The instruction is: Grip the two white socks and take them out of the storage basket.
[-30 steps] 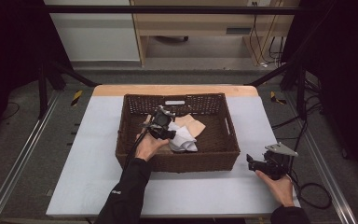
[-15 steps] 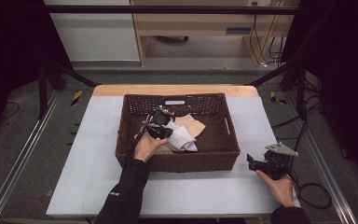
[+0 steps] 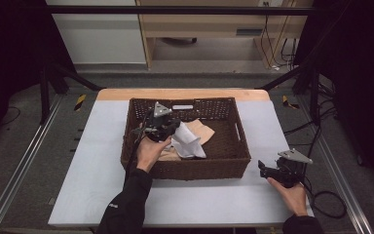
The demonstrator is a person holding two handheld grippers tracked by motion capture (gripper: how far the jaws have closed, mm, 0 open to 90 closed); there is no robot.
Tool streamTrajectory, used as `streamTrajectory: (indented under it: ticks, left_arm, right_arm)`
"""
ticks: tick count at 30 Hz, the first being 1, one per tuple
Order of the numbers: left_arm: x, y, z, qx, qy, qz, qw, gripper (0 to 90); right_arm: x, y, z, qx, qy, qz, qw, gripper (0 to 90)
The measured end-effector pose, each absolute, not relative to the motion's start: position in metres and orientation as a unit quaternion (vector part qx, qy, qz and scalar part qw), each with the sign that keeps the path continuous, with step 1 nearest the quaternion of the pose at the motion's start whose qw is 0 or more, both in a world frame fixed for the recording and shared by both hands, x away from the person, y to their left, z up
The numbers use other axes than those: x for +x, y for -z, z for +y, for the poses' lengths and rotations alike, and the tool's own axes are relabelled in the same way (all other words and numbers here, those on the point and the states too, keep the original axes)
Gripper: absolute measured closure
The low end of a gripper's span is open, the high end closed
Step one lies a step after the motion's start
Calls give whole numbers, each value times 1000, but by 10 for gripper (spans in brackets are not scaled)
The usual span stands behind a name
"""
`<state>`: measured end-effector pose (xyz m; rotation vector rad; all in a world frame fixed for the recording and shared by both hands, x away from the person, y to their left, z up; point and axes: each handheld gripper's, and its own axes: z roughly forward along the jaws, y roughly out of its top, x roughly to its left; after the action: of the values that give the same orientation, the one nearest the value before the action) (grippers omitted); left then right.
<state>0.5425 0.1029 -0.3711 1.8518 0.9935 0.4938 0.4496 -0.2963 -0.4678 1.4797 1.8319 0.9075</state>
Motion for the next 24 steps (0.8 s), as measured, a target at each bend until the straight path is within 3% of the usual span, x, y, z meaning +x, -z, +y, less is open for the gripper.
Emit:
streamTrajectory:
  ticks: [11,24]
  left_arm:
    - [524,330,124,697,-235,395,551,877]
    - [502,291,146,660,-269,384,588,878]
  right_arm:
    - [450,467,-297,559,-344,690,306,78]
    - [449,467,-297,559,-345,689,307,78]
